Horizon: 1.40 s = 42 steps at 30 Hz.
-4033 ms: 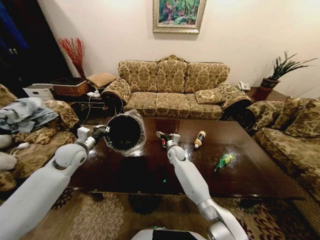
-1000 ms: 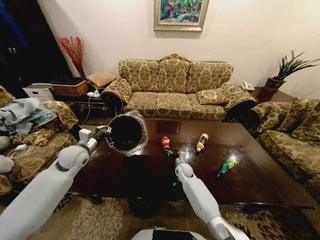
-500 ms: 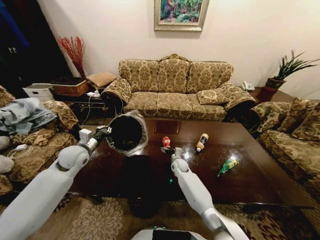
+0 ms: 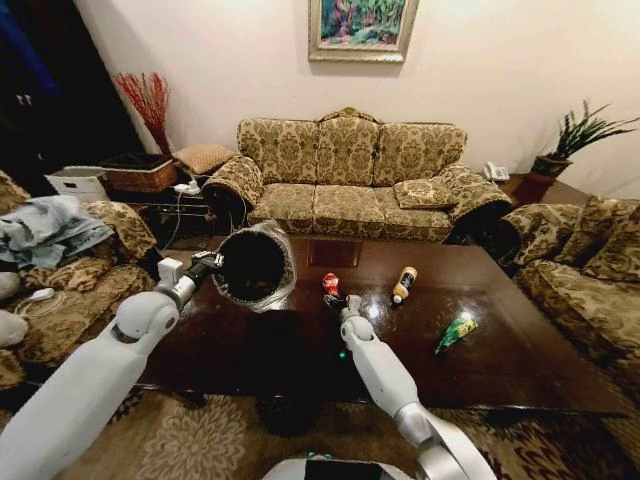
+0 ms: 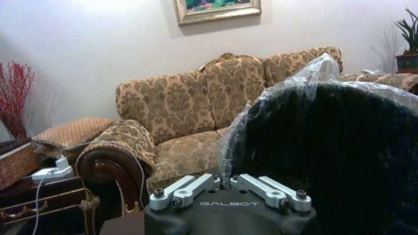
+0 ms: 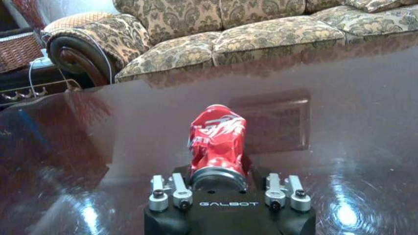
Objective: Move to the front of the table and place the trash on the table into the trash bin.
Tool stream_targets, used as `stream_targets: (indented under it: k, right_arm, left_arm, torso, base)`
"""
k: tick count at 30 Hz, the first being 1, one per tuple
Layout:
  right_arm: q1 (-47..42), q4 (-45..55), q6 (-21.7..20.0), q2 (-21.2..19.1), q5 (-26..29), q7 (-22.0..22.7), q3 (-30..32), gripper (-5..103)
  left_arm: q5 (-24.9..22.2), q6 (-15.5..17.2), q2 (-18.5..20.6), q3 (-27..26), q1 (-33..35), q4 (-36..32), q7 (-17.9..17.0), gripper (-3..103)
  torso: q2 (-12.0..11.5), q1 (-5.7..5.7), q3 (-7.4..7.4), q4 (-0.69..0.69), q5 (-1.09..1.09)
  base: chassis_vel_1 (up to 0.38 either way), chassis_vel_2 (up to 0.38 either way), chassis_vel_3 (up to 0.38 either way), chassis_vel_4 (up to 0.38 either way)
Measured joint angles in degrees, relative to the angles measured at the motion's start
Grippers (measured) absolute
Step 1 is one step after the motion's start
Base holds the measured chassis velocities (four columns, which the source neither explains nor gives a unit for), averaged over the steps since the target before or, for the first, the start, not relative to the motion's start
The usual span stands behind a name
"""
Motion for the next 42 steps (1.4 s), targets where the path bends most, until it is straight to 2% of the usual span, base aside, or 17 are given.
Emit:
stream_targets:
  k: [6,12,18,20,21,23,24,25,27,28,30,32,36,38,39,41,42]
  right_arm:
    - [-0.03,0.08,0.0,-0.09,0.02,-0.02,0.0,51]
    - [-0.62,2.02,0.29,-0.31,0.16,0.09,0.08,51]
    - [-8.78,18.84,11.82,-1.84,-2.94,0.66,1.58,51]
    - [-13.14,29.92,14.56,-3.62,-3.16,-2.05,2.06,51]
    - [-13.14,29.92,14.56,-3.62,-3.16,-2.05,2.06,51]
    - [-15.84,40.16,15.12,-5.72,1.86,-6.77,1.87,51]
    - [-15.84,40.16,15.12,-5.72,1.86,-6.77,1.87,51]
    - [-17.23,46.88,15.07,-7.34,8.19,-11.4,0.83,51]
    - [-18.06,52.75,13.68,-8.92,13.51,-17.12,-0.94,51]
    - [-18.06,52.75,13.68,-8.92,13.51,-17.12,-0.94,51]
    - [-17.93,56.09,12.2,-11.26,16.63,-22.08,-4.26,51]
    - [-17.36,56.49,12.03,-12.16,17.06,-23.73,-5.88,51]
    - [-15.84,56.38,10.65,-13.72,16.86,-25.52,-9.01,51]
    - [-14.37,54.07,11.31,-13.55,13.18,-23.49,-10.77,51]
    - [-13.19,51.67,12.45,-12.81,9.03,-21.73,-11.37,48]
    - [-12.76,50.81,12.76,-12.54,7.49,-20.94,-11.53,48]
    - [-12.39,50.03,12.96,-12.3,5.73,-20.01,-11.75,52]
  left_arm:
    - [-0.04,0.0,0.0,0.0,0.0,0.0,-0.01,2]
    - [-0.09,-0.06,0.22,-0.06,0.03,0.2,-0.01,2]
    - [0.6,-0.38,-0.24,1.36,-0.42,1.66,-0.03,2]
    - [0.71,-0.42,-0.28,2.29,-1.53,1.88,-0.14,2]
    - [0.71,-0.42,-0.28,2.29,-1.53,1.88,-0.14,2]
    - [0.64,-0.49,-0.05,3.24,-2.65,1.9,-0.23,2]
    - [0.64,-0.49,-0.05,3.24,-2.65,1.9,-0.23,2]
    - [0.59,-0.5,0.18,4.29,-3.74,1.96,-0.25,2]
    - [0.59,-0.47,0.39,6.1,-5.38,2.09,-0.26,2]
    - [0.59,-0.47,0.39,6.1,-5.38,2.09,-0.26,2]
    - [0.69,-0.11,0.04,8.54,-7.64,2.21,-0.28,2]
    - [0.79,0.14,-0.09,9.71,-8.4,2.2,-0.26,2]
    - [1.16,0.43,-0.07,11.91,-9.62,2.16,-0.24,2]
    - [1.16,0.61,-0.05,12.44,-10.08,1.79,-0.17,2]
    - [1.09,0.75,-0.02,12.51,-10.2,1.48,-0.12,2]
    - [1.07,0.79,0.03,12.51,-10.21,1.38,-0.09,2]
    - [1.05,0.82,0.13,12.51,-10.2,1.37,-0.07,2]
  torso:
    - [0.0,0.0,0.0,0.0,0.0]
    - [0.0,0.0,0.0,0.0,0.0]
    - [0.0,0.0,0.0,0.02,-0.02]
    - [0.0,0.0,0.0,-0.01,0.0]
    - [0.0,0.0,0.0,-0.01,0.0]
    - [0.01,-0.01,-0.01,-0.03,0.0]
    - [0.01,-0.01,-0.01,-0.03,0.0]
    - [0.01,-0.02,-0.01,-0.02,0.01]
    - [0.01,-0.02,-0.01,0.01,0.01]
    - [0.01,-0.02,-0.01,0.01,0.01]
    - [0.01,-0.01,-0.01,0.0,0.0]
    - [0.01,-0.01,-0.01,0.0,0.0]
    - [0.01,0.0,0.0,0.0,0.01]
    - [0.01,0.0,0.0,0.0,0.0]
    - [0.01,0.0,0.0,0.01,0.01]
    - [0.01,0.0,0.0,0.02,0.01]
    - [0.01,0.0,0.0,0.02,0.0]
  base:
    - [0.0,0.0,0.0,0.0]
    - [0.0,0.0,0.0,0.0]
    - [0.0,0.0,0.0,0.0]
    - [0.0,0.0,0.0,0.0]
    - [0.0,0.0,0.0,0.0]
    - [0.0,0.0,0.0,0.0]
    - [0.0,0.0,0.0,0.0]
    - [0.0,0.0,0.0,0.0]
    - [0.0,0.0,0.0,0.0]
    - [0.0,0.0,0.0,0.0]
    - [0.0,0.0,0.0,0.0]
    - [0.0,0.0,0.0,0.0]
    - [0.0,0.0,0.0,0.0]
    - [0.0,0.0,0.0,0.0]
    - [0.0,0.0,0.0,0.0]
    - [0.0,0.0,0.0,0.0]
    - [0.0,0.0,0.0,0.0]
